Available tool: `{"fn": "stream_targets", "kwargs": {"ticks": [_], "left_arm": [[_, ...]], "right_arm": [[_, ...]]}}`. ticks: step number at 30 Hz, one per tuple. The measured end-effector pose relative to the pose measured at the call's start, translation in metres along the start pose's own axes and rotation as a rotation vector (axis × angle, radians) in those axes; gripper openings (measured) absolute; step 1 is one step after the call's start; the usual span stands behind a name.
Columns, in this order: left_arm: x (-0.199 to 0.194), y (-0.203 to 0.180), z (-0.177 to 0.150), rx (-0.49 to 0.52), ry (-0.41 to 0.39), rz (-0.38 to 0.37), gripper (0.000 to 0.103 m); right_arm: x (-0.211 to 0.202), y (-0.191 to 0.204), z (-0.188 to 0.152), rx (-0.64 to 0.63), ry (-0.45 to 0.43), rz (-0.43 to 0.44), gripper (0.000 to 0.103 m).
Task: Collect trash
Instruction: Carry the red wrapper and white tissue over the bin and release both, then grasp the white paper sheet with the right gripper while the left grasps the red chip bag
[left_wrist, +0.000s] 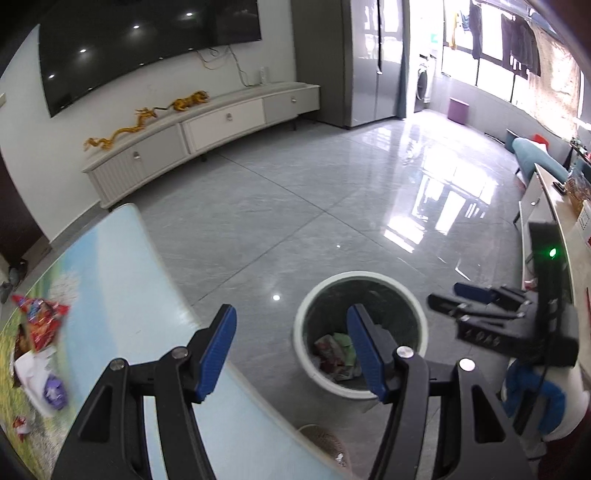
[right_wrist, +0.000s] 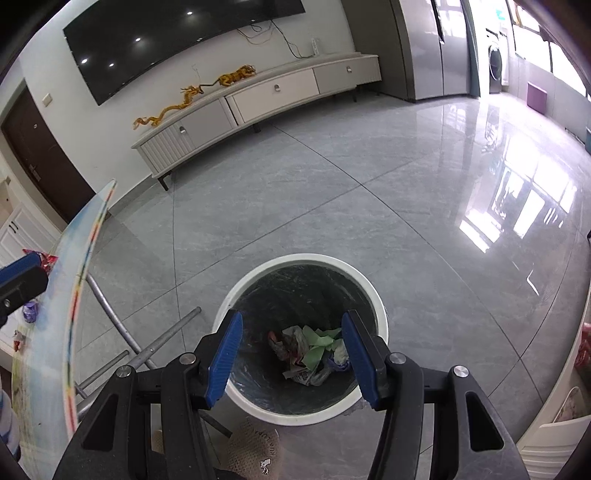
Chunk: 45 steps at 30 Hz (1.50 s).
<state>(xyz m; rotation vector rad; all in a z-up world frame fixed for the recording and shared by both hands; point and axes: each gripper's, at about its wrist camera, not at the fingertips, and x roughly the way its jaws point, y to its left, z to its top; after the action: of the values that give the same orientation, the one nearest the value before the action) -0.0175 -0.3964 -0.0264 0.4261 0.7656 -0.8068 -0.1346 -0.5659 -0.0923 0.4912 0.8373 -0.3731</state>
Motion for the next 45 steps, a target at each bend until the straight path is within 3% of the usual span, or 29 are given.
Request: {"fn": "stream_targets", "kwargs": {"ticks": [10, 23, 33, 45], "left_arm": [[-0.085, 0.099, -0.071, -0.141, -0.053, 0.157, 0.061], [-0.177, 0.22, -0.17, -0.394, -0.114, 0.302, 0.061], [-0.173, 0.301, -0.206, -0.482, -0.085, 0.331, 0.061], [-0.12, 0.367, -0.191, -0.441, -0.034, 0.273, 0.068]], "right_arm": [[-0.055, 0.061, 0.005, -0.108, -0.093, 0.081, 0.054], [-0.097, 0.177, 0.003, -0.312, -0.151, 0.173, 0.054], [-0.069, 0.303, -0.001, -0.509, -0.048, 0.329, 0.054], [0.034, 0.428, 0.004, -0.617, 0.132, 0.452, 0.054]]}}
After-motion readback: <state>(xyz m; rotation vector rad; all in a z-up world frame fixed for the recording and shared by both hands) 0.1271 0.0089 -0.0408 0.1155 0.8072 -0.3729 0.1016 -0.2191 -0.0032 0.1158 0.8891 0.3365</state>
